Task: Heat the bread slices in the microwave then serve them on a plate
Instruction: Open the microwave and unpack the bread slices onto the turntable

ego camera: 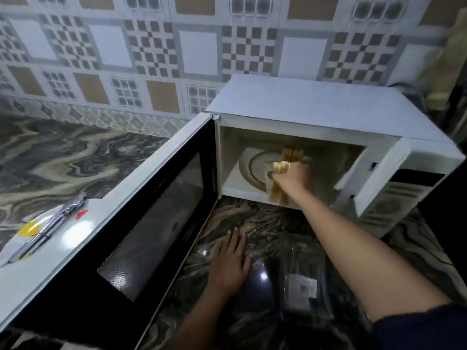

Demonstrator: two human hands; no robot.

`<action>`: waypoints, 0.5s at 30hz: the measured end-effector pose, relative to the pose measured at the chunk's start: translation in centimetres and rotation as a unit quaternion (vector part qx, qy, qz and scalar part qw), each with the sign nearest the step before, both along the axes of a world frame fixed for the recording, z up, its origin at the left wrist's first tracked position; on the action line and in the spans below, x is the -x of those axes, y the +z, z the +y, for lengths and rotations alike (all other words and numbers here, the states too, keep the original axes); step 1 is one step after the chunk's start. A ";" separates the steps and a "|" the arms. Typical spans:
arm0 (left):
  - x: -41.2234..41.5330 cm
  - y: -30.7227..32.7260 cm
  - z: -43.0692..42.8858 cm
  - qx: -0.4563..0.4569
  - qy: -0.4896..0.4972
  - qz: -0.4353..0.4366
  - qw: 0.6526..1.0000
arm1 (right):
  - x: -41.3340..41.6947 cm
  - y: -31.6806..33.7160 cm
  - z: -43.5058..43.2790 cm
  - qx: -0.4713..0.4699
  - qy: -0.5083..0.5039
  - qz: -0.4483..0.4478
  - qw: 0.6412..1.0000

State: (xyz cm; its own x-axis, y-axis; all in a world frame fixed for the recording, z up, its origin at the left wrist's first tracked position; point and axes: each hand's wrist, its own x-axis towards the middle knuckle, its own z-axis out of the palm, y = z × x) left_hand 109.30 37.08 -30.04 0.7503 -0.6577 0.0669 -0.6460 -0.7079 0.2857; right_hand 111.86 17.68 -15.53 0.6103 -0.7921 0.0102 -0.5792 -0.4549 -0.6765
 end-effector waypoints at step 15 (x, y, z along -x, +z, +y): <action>-4.1 -0.8 -3.5 0.044 -0.040 0.019 0.998 | -9.8 -0.1 -4.0 0.002 -0.009 0.068 0.998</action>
State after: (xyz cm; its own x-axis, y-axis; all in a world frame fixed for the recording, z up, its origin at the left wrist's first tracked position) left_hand 113.41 33.55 -30.81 0.6986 -0.7085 0.0998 -0.6872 -0.6255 0.3695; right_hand 121.66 13.64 -15.61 0.5924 -0.8027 -0.0688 -0.6730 -0.4461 -0.5900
